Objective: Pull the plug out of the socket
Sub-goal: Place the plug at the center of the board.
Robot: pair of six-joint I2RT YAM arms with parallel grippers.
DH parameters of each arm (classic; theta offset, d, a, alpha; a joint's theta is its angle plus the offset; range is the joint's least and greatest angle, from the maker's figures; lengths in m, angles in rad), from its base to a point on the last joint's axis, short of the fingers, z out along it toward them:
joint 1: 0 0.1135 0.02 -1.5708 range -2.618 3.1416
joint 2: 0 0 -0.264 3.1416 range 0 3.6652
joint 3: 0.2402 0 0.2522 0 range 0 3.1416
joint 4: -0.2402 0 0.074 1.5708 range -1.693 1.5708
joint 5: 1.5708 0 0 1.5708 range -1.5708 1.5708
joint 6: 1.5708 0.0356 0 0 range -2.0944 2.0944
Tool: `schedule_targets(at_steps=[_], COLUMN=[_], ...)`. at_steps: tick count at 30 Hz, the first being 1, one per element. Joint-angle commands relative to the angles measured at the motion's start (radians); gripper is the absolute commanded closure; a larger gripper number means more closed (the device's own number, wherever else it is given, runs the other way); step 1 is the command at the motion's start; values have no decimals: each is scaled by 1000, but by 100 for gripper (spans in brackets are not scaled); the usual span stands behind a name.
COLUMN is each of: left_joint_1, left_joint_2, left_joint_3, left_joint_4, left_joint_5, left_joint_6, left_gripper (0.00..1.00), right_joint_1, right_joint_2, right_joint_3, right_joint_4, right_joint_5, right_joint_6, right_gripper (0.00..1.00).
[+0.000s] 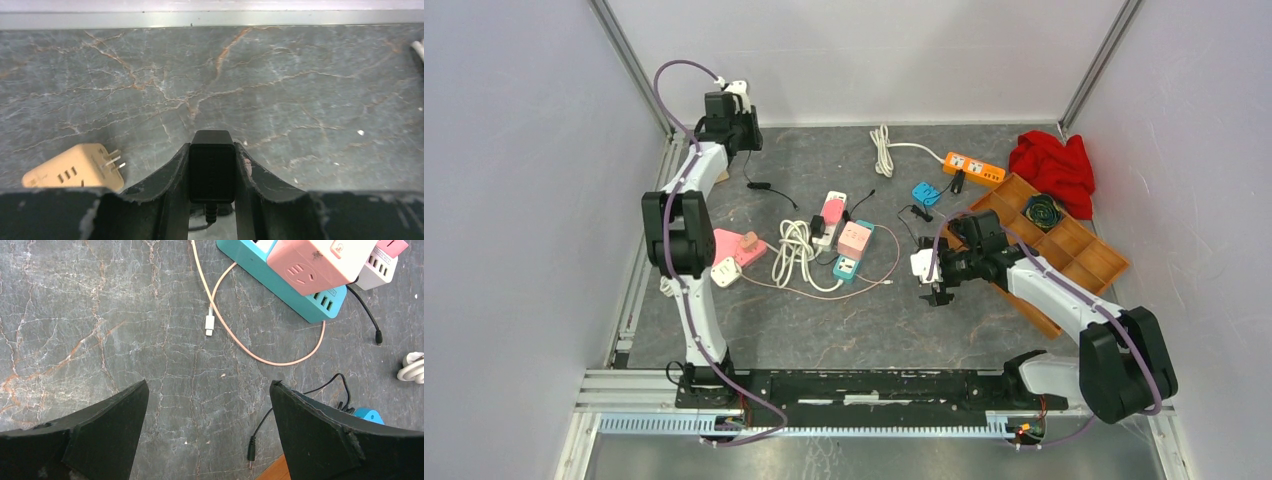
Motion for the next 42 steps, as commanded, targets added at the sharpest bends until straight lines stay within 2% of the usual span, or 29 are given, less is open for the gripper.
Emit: schedule_targets(at_steps=[1, 5, 9, 20, 24, 31, 35, 39, 42], left_joint_1=[64, 106, 146, 155, 153, 150, 145, 143, 139], left_joint_2=[117, 231, 311, 375, 371, 333, 257, 144, -1], left_joint_3=[152, 290, 348, 385, 384, 374, 366, 338, 214], left_joint_4=[-19, -85, -100, -172, -205, -263, -272, -261, -197], left_joint_5=[113, 223, 310, 331, 296, 231, 168, 118, 114], left_joint_6=[-55, -127, -219, -253, -243, -212, -195, -183, -192], left_gripper=[98, 95, 91, 80, 72, 47, 30, 28, 28], right_joint_1=[-3, -3, -3, -4, -3, -2, -3, -3, -3], right_joint_2=[22, 33, 39, 41, 39, 36, 35, 28, 17], right_joint_3=[44, 45, 44, 41, 41, 38, 37, 35, 31], right_joint_4=[-27, -28, -24, -16, -14, -7, -1, 1, 8], right_joint_5=[-13, -1, 11, 30, 39, 46, 55, 58, 60], right_joint_6=[-33, -33, -31, -25, -22, -17, -15, -13, -8], right_gripper=[2, 2, 2, 2, 2, 2, 2, 2, 2])
